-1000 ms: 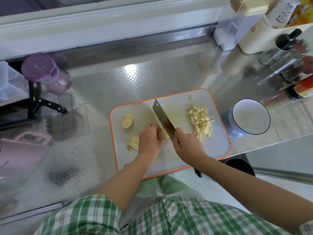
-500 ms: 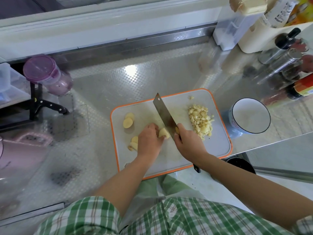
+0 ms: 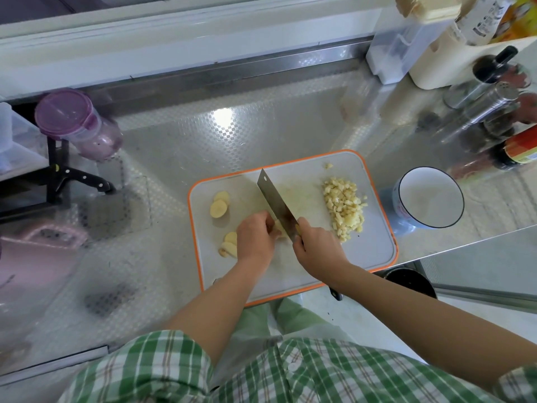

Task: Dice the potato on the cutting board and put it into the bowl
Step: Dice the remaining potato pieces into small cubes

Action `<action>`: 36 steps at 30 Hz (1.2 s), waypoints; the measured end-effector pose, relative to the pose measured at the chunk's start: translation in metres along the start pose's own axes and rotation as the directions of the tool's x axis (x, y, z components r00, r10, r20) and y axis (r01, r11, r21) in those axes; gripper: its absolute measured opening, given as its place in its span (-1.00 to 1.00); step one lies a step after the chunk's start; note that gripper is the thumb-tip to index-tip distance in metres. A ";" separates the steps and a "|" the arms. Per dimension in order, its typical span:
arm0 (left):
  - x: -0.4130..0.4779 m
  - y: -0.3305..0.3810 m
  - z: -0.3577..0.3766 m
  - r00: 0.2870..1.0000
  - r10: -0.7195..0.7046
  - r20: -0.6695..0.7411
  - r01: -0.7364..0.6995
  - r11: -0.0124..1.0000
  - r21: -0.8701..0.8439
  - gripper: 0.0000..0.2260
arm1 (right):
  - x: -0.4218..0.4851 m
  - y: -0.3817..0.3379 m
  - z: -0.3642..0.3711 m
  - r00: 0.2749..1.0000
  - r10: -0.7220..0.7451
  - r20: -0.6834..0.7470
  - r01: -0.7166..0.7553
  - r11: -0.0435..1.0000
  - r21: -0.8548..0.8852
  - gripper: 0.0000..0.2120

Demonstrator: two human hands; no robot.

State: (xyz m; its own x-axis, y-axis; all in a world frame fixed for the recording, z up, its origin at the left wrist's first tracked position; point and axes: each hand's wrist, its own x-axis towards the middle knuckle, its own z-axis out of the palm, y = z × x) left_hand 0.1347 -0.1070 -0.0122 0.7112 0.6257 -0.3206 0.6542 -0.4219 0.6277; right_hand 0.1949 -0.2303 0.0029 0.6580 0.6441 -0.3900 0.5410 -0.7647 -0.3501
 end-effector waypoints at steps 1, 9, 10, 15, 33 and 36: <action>0.000 0.001 -0.001 1.000 0.003 0.004 -0.003 1.000 0.005 -0.87 | 0.000 0.000 0.001 1.000 0.004 -0.007 -0.004 1.000 -0.003 -0.94; -0.003 0.001 -0.003 1.000 0.004 0.009 -0.004 1.000 0.021 -0.89 | -0.001 0.001 0.000 0.998 0.018 -0.057 -0.013 0.995 0.094 -0.92; -0.003 0.000 -0.003 1.000 0.002 0.005 -0.002 1.000 0.019 -0.90 | -0.001 0.002 -0.002 0.998 0.010 -0.064 -0.003 0.994 0.108 -0.94; -0.005 -0.002 -0.003 1.000 -0.006 -0.028 0.006 1.000 0.000 -0.91 | -0.007 0.001 -0.012 0.999 -0.025 -0.021 0.026 0.999 0.041 -0.90; -0.003 -0.004 -0.002 0.995 -0.094 -0.017 0.092 0.992 -0.083 -0.97 | -0.003 -0.008 0.002 0.997 0.063 -0.041 -0.056 0.987 0.152 -0.87; -0.004 -0.006 -0.004 0.996 -0.083 -0.043 0.081 0.996 -0.038 -0.96 | -0.008 -0.009 -0.005 0.999 0.014 -0.033 -0.009 0.990 0.138 -0.92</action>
State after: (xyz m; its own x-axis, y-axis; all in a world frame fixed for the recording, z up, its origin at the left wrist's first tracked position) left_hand 0.1267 -0.1045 -0.0115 0.6428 0.6859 -0.3411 0.6996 -0.3442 0.6262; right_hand 0.1874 -0.2291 0.0135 0.6825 0.6325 -0.3663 0.4574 -0.7604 -0.4610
